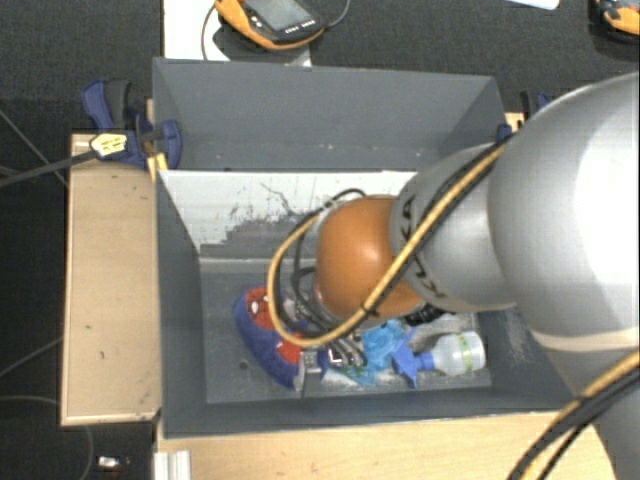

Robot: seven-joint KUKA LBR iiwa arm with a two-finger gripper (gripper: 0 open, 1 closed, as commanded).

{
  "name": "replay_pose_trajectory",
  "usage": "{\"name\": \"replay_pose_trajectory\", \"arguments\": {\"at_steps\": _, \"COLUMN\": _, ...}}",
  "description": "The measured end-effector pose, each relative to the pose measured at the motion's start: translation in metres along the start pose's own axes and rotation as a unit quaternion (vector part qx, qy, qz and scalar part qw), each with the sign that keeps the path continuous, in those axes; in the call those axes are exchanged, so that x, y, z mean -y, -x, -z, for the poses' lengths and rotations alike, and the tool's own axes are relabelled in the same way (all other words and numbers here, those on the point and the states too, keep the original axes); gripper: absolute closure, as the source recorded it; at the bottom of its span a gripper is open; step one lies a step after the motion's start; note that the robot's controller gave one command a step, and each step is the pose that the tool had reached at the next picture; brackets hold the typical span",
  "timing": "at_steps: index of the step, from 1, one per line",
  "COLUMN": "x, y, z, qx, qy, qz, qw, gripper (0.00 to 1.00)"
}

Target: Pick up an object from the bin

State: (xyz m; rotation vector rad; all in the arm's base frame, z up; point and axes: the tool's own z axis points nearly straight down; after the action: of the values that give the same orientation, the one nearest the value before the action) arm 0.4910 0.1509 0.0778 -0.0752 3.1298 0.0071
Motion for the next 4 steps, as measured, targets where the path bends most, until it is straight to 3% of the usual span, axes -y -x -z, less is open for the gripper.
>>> {"name": "replay_pose_trajectory", "arguments": {"at_steps": 1, "x": 0.004, "y": 0.003, "z": -0.001, "qx": 0.0022, "qy": 0.0, "qz": 0.084, "qw": 0.9965, "gripper": 0.0}}
{"name": "replay_pose_trajectory", "arguments": {"at_steps": 2, "x": -0.003, "y": -0.008, "z": -0.002, "qx": 0.0086, "qy": 0.0, "qz": 0.292, "qw": 0.9563, "gripper": 1.0}}
{"name": "replay_pose_trajectory", "arguments": {"at_steps": 4, "x": -0.004, "y": -0.008, "z": -0.003, "qx": 0.0088, "qy": 0.0, "qz": 0.288, "qw": 0.9575, "gripper": 1.0}}
